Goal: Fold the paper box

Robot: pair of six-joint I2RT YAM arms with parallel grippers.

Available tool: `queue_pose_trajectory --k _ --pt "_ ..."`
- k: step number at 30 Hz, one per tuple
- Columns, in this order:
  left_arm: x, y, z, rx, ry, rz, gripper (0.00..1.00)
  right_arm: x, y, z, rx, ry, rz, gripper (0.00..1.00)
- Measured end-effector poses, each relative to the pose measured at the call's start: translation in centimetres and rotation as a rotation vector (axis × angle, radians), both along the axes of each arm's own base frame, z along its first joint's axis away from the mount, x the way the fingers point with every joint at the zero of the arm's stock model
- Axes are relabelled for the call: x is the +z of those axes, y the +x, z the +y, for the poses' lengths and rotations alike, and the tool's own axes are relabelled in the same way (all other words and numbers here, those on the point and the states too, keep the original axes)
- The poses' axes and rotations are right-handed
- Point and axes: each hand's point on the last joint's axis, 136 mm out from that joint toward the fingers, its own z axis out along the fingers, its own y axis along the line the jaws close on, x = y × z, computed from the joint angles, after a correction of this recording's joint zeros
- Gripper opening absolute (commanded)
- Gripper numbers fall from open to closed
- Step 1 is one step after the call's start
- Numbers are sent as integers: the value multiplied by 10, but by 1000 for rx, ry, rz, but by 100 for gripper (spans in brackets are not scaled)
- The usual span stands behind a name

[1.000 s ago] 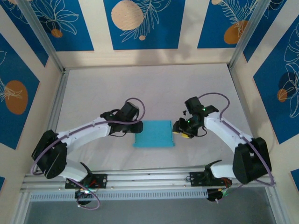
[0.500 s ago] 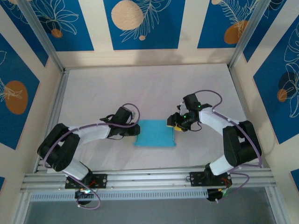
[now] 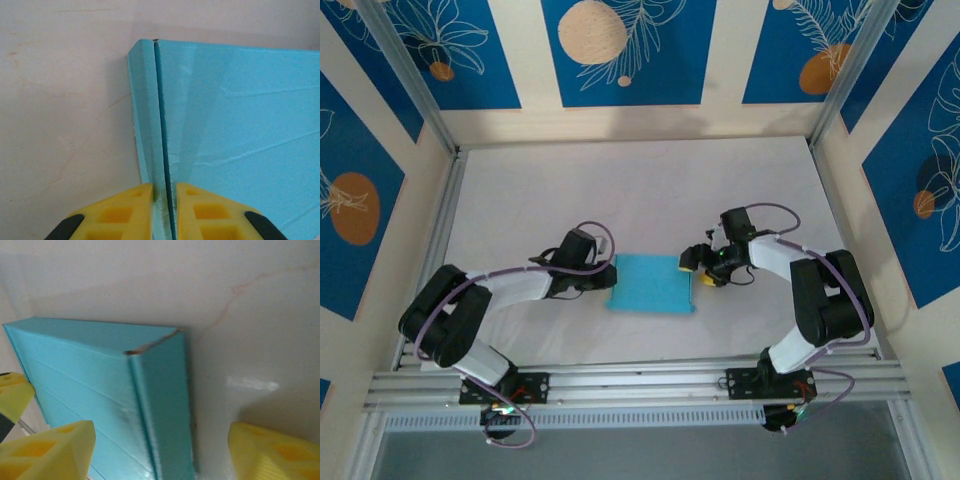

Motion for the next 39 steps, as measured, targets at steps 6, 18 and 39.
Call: queue_pose_trajectory --k 6,18,39 --pt "-1 6 7 30 -34 8 15 -2 -1 2 -16 56 10 72" --pt "-2 16 6 39 -70 7 11 8 -11 31 28 261 -6 67" --pt "-2 30 4 58 -146 4 6 33 -22 15 -16 203 -75 72"
